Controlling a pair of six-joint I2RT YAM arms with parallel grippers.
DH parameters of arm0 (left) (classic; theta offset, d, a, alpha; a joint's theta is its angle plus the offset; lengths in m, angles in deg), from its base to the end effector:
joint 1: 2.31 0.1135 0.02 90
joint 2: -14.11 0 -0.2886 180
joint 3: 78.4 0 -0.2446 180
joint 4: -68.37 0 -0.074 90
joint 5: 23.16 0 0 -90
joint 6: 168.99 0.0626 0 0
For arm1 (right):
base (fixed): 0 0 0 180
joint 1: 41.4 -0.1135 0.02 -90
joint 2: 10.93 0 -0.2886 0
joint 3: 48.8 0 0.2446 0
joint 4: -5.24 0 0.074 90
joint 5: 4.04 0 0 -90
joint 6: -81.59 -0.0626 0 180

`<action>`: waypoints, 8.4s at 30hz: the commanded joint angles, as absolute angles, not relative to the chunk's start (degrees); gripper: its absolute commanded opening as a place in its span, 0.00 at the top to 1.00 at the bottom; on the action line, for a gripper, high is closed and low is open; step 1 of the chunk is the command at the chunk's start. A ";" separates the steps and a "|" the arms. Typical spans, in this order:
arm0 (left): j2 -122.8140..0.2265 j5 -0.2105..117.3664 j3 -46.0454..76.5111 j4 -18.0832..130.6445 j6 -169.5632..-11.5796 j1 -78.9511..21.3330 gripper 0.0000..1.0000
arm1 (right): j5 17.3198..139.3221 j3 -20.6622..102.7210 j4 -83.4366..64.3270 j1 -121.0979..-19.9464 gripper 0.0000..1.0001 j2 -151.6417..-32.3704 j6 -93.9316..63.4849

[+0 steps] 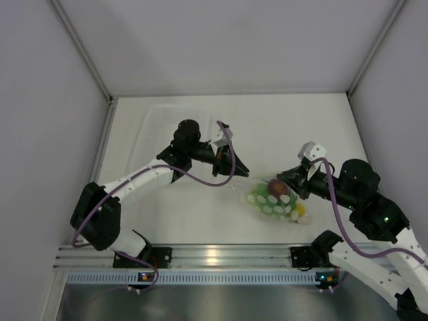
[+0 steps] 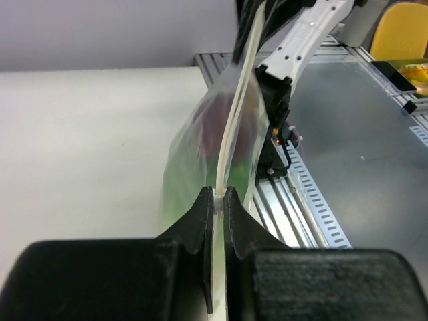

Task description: Open the zip-top bag and remove the fake food

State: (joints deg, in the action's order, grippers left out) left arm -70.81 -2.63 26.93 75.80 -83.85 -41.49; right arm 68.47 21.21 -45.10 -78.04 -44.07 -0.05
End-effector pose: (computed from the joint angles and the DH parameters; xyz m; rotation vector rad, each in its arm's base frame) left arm 0.2195 -0.2545 0.3527 1.4133 1.1615 -1.5262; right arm 0.0723 0.0772 0.3869 -0.9034 1.6020 0.6242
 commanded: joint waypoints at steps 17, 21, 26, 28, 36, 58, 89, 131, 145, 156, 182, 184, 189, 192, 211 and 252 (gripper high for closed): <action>-66.48 2.24 46.00 77.38 -79.87 -28.33 1.00 | 71.03 24.72 -46.31 -78.22 1.00 -40.19 0.91; -64.90 2.94 46.88 77.38 -79.87 -27.62 1.00 | 70.32 24.55 -46.40 -78.22 1.00 -40.28 0.91; -61.39 4.52 47.85 75.19 -79.52 -27.01 1.00 | 70.49 24.55 -46.66 -78.31 1.00 -40.02 0.91; -59.73 5.31 47.59 73.00 -77.33 -26.92 1.00 | 70.14 24.63 -46.75 -78.31 1.00 -39.84 0.91; -58.93 1.28 42.85 71.58 -81.98 -27.09 0.53 | 60.74 23.67 -44.91 -78.31 1.00 -40.46 1.08; -58.39 6.19 34.76 71.49 -78.29 -41.06 0.34 | 55.64 22.00 -44.12 -78.31 1.00 -41.95 1.52; -59.36 11.55 33.79 71.49 -77.59 -42.83 0.43 | 57.05 20.68 -42.80 -78.31 1.00 -41.95 1.43; -60.24 47.30 26.78 65.88 -92.52 -49.41 1.00 | 90.69 16.46 -29.09 -78.22 0.53 -46.96 -11.83; -64.19 79.05 20.24 59.97 -102.98 -54.69 1.00 | 103.97 16.13 -30.24 -78.22 0.38 -54.60 -40.72; -70.00 83.80 25.35 72.28 -113.00 -54.78 1.00 | 100.91 1.70 -9.49 -78.22 0.40 -61.46 -50.59; -71.05 93.98 28.60 75.27 -112.75 -54.60 1.00 | 112.32 -0.25 -24.76 -74.97 1.00 -57.60 -39.71; -70.53 97.66 29.83 75.27 -113.00 -54.60 1.00 | 116.00 1.78 -31.42 -74.71 1.00 -55.85 -37.77; -69.56 100.33 31.15 75.27 -114.59 -54.43 1.00 | 118.31 3.37 -37.52 -72.77 1.00 -53.30 -35.40; -70.52 95.77 29.75 75.36 -114.76 -54.34 1.00 | 114.72 3.01 -35.86 -72.68 0.98 -53.02 -34.43; -75.45 80.46 24.03 75.36 -118.80 -54.96 1.00 | 97.66 13.47 -30.76 -72.77 0.66 -57.06 -34.52; -77.12 83.19 28.07 82.48 -124.96 -59.79 1.00 | 106.00 -4.63 -13.80 -71.72 0.48 -71.83 -46.99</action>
State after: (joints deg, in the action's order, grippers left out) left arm -78.27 83.57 27.57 77.62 -123.81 -59.74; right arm 104.97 -3.97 -20.16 -72.73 -71.31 -45.84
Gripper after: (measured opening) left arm 0.019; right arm 0.582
